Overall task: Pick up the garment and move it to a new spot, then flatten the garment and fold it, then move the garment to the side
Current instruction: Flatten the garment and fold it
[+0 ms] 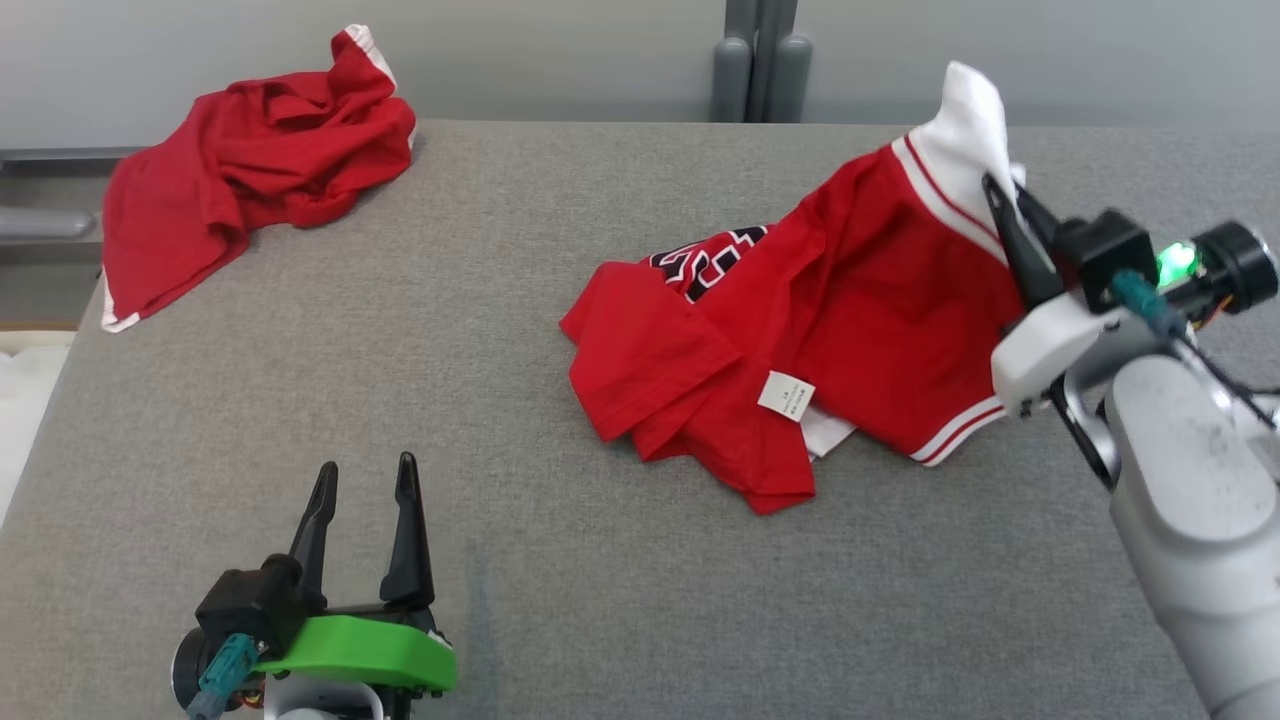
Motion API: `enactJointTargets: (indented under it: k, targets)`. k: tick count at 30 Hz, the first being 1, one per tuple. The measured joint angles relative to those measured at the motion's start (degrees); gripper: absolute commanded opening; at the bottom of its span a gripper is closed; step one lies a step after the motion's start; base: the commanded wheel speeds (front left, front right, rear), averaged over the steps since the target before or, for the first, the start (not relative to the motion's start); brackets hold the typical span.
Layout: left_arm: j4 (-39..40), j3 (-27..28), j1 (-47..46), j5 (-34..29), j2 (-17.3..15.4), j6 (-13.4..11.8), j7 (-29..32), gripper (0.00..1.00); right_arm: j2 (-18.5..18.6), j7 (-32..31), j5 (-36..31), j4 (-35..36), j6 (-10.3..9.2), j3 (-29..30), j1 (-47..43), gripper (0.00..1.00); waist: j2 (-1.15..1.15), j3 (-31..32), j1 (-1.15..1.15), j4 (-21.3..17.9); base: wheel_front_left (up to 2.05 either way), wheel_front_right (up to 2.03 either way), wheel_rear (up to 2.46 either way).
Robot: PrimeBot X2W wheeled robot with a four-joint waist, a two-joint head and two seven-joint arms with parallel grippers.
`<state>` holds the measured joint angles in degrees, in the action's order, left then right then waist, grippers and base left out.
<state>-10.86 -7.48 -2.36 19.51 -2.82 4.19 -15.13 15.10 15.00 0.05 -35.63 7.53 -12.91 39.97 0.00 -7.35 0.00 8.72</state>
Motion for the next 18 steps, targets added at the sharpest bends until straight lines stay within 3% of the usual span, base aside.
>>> enactJointTargets:
  k: [6, 13, 14, 15, 16, 17, 18]
  targets:
    - [0.0, 0.5, 0.1, -0.6, 0.0, 0.2, 0.0, 1.0, -3.0, 0.0, -3.3, 13.4, 0.0, 0.0, -18.4, 0.0, 0.0, -0.1, 0.0, -3.2, 0.0, 0.0, 0.0]
    - [-0.2, 0.9, 0.2, -1.1, 0.0, 0.4, 0.0, 1.0, -4.1, 0.1, -6.7, 18.7, 0.0, -4.9, -28.8, 0.0, 0.0, 0.2, 0.0, -5.6, 0.0, 0.0, 0.0]
    - [-0.2, 1.0, 0.2, -1.1, 0.0, 0.4, 0.0, 1.0, -3.9, 0.1, -7.3, 19.2, 0.0, -5.4, -29.7, 0.29, 0.0, 0.3, 0.0, -5.8, 0.0, 0.0, 0.0]
    - [-0.2, 1.1, 0.2, -1.1, 0.0, 0.4, 0.0, 1.0, -3.8, 0.1, -7.9, 19.4, 0.0, -5.6, -30.3, 0.42, 0.0, 0.5, 0.0, -5.9, 0.0, 0.0, 0.0]
    - [-0.2, 1.2, 0.3, -1.2, 0.0, 0.4, 0.0, 1.0, -3.6, 0.1, -8.4, 19.6, 0.0, -6.2, -31.1, 0.94, 0.0, 0.6, 0.0, -6.0, 0.0, 0.0, 0.0]
    - [-0.2, 1.3, 0.4, -1.2, 0.0, 0.4, 0.0, 1.0, -3.5, 0.1, -8.7, 19.9, 0.0, -6.7, -31.9, 1.0, 0.0, 0.7, 0.0, -6.2, 0.0, 0.0, 0.0]
    - [-0.2, 1.4, 0.5, -1.2, 0.0, 0.4, 0.0, 1.0, -3.5, 0.1, -8.7, 20.1, 0.0, -7.0, -32.5, 1.0, 0.0, 0.8, 0.0, -6.4, 0.0, 0.0, 0.0]
